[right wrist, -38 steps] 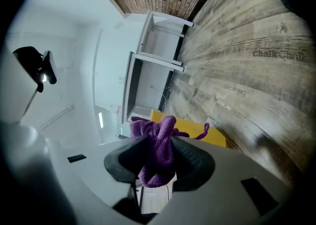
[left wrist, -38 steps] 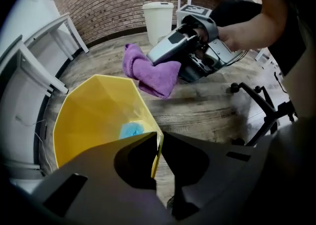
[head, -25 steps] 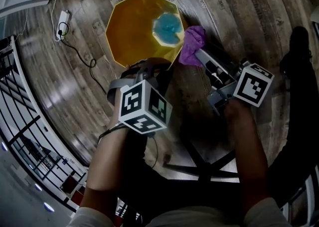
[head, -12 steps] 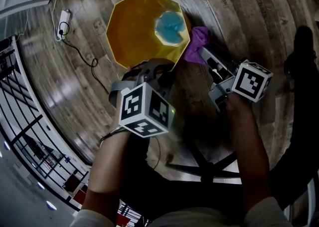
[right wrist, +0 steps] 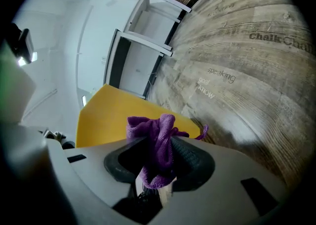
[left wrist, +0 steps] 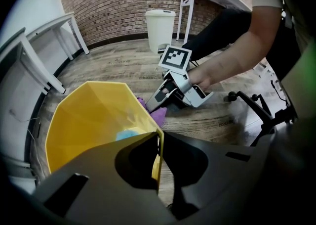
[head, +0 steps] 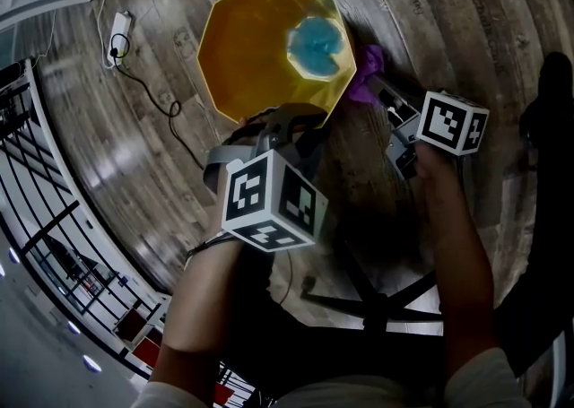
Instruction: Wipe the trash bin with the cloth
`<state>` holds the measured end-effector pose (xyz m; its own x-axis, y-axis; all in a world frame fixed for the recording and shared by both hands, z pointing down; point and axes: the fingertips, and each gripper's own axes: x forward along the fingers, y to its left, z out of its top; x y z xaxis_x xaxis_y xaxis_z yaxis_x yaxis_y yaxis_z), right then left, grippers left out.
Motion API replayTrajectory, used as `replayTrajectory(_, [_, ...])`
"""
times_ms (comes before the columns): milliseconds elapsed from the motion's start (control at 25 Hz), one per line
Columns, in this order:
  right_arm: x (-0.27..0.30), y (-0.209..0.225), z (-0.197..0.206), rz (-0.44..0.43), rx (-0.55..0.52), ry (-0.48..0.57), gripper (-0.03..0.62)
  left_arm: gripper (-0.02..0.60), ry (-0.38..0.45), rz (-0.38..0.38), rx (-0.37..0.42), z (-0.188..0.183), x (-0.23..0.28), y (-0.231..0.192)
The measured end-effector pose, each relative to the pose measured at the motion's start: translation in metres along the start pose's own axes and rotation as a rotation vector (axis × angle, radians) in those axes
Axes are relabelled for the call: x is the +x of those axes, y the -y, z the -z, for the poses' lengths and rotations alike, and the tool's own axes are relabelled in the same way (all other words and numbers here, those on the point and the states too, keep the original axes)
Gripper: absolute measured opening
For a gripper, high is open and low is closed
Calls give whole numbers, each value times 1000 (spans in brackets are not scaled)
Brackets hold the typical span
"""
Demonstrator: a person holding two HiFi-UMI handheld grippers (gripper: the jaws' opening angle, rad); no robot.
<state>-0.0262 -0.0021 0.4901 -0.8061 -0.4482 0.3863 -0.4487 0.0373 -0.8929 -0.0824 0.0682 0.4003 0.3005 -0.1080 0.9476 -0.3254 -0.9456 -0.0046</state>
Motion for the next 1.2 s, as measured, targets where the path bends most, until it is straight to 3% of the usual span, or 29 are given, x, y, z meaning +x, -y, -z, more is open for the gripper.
replayTrajectory(720, [70,109,20,292,-140,-234,140,18,42,0,-33,-4,0,-3])
replayTrajectory(1200, [59,109,19,374,-191,-203,140,20,56,-3,-88,-5,1,-5])
